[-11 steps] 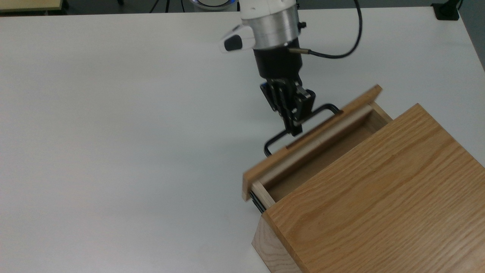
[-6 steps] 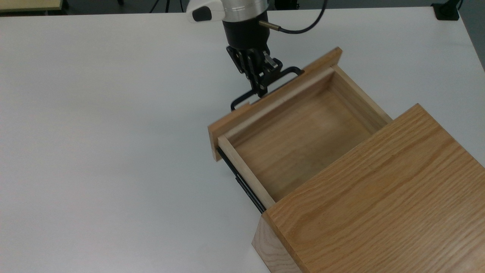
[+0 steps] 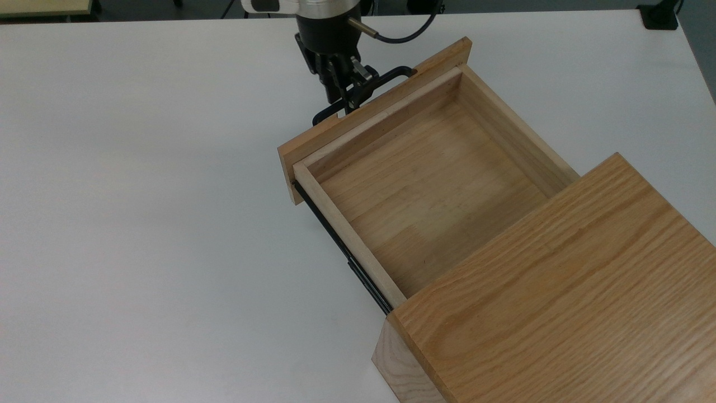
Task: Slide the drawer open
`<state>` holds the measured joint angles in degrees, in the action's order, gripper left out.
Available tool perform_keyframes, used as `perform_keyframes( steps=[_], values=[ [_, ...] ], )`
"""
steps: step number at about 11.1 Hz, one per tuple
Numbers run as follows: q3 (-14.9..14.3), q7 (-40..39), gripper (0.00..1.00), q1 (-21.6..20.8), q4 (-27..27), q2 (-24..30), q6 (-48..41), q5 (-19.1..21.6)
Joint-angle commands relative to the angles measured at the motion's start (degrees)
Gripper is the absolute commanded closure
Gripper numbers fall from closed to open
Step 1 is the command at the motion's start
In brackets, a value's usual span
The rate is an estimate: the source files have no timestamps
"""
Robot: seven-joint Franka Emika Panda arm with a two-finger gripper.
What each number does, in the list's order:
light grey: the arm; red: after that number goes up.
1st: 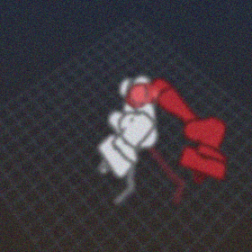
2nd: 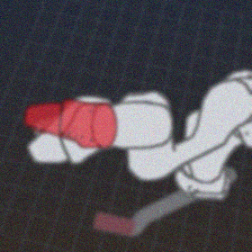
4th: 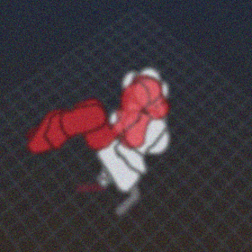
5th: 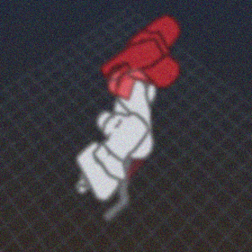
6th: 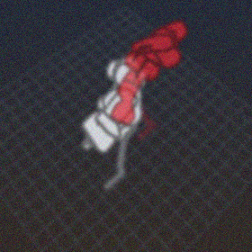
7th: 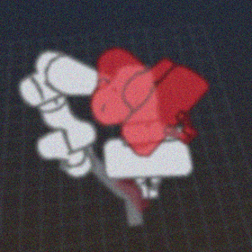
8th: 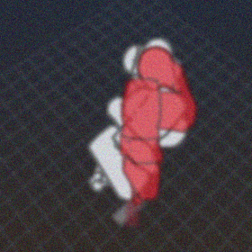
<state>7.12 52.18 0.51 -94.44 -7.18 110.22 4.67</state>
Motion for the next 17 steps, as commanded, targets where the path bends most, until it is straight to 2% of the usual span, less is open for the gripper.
perform_keyframes(
  steps=[1, 5, 6, 8, 10, 11, 13, 17],
  values=[
    [-1.66, -1.38, 0.00, 1.24, -1.10, 3.83, -0.89, -0.19],
    [-5.09, -2.52, 0.00, 1.51, 4.43, 6.74, -5.44, 3.05],
    [-5.97, -3.22, 0.00, 1.07, 4.88, 8.31, -8.07, 2.19],
    [-8.17, -17.55, 0.00, -1.46, 3.66, 10.34, -13.43, 0.35],
    [-9.75, -29.01, 0.00, -4.19, 3.39, 10.26, -14.95, -1.40],
    [-9.84, -37.24, 0.00, -4.64, 2.87, 10.17, -14.95, -4.90],
    [-9.93, -52.03, 0.00, -4.47, 2.60, 9.91, -15.04, -6.25],
    [-9.93, -52.62, 0.00, -4.64, 2.42, 9.91, -16.61, -6.43]
  ],
)
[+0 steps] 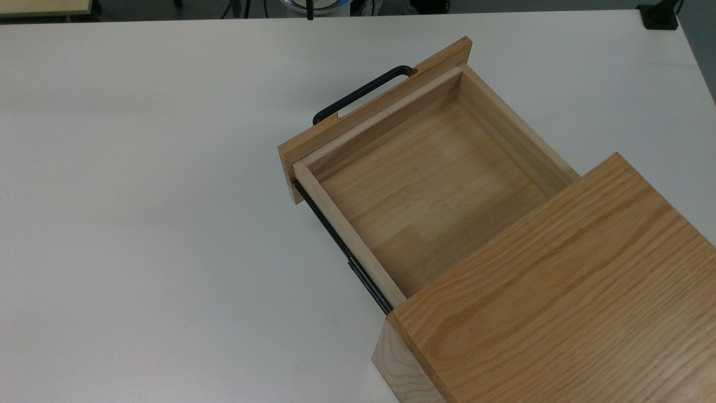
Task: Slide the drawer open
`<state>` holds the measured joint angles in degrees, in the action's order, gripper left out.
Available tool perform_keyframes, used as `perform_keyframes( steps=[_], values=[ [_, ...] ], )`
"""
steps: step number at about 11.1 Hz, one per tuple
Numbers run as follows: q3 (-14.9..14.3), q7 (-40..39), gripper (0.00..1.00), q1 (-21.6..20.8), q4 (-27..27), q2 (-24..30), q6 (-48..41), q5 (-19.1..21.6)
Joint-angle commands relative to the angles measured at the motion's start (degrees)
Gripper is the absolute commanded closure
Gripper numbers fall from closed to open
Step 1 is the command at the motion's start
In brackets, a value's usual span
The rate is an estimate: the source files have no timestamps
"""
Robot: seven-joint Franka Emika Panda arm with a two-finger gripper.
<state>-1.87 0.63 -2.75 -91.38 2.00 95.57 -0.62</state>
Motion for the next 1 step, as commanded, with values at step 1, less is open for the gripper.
perform_keyframes(
  steps=[1],
  values=[
    [-0.94, -1.16, 0.00, -1.38, -0.56, 0.63, -1.96, -1.14]
  ],
)
